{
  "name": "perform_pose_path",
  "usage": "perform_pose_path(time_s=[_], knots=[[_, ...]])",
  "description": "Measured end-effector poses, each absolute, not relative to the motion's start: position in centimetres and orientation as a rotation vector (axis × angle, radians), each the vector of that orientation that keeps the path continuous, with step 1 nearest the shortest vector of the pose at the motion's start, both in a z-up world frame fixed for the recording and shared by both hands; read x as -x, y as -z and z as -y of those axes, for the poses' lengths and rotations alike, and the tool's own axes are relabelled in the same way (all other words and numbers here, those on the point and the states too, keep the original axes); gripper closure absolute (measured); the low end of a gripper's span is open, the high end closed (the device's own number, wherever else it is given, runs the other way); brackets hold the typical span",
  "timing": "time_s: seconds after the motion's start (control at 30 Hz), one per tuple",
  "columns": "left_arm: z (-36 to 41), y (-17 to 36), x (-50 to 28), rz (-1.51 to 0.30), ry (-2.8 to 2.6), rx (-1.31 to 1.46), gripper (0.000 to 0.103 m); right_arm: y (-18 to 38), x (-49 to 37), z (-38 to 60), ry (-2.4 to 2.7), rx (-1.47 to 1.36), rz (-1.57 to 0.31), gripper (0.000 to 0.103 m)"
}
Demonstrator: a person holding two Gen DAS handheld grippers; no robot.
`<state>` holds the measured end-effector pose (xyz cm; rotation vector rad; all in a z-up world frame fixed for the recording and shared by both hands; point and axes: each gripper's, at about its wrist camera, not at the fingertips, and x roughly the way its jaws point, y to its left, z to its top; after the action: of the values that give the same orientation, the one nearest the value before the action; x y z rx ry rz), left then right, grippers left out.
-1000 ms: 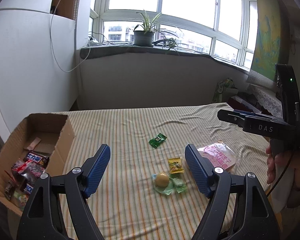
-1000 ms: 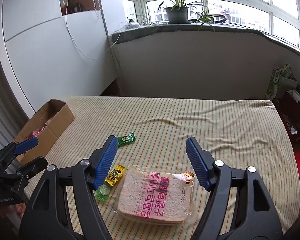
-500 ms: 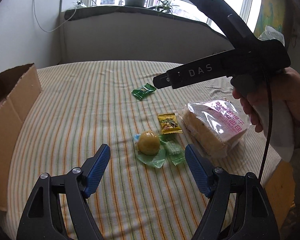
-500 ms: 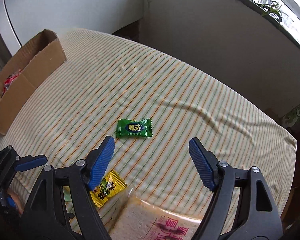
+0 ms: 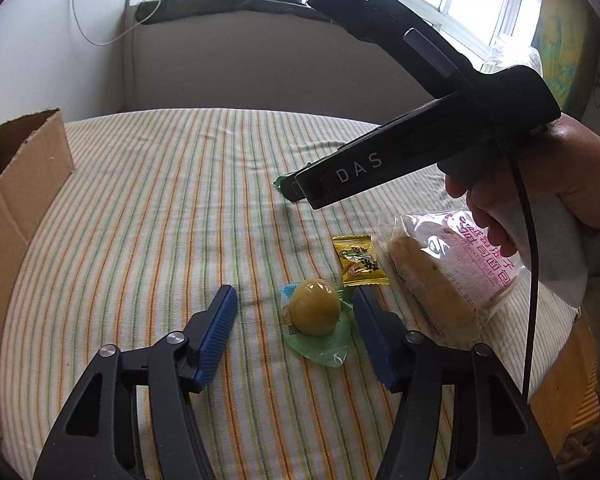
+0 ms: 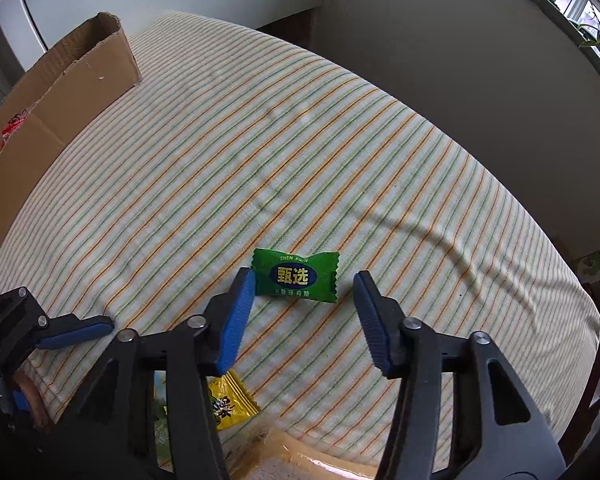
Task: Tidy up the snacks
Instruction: 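Grasp the green wrapped candy with the right tool while the left tool grasps the yellow egg candy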
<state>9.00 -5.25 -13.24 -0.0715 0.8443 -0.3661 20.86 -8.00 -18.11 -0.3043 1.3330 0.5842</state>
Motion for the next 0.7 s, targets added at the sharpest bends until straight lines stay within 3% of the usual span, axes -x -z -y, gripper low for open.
perform_pose_path(time_s=[0.03,0.13,0.17,0.7], knots=[[5.4,13.2,-9.4,-0.846,0.366,0.065,0.051,18.1,-20.8,7.7,-0.597,0.305,-1.327,0.065],[5.5,13.3,-9.4,-0.843,0.367,0.052,0.064,17.9,-20.7,6.9,-0.6,0.322,-1.317,0.066],[5.7,13.3,-9.4,-0.844,0.372,0.048,0.075,17.9,-20.7,6.7,-0.599,0.323,-1.315,0.067],[4.6,13.0,-9.3,-0.826,0.409,0.086,0.077,15.0,-19.4,10.4,-0.543,0.221,-1.245,0.068]])
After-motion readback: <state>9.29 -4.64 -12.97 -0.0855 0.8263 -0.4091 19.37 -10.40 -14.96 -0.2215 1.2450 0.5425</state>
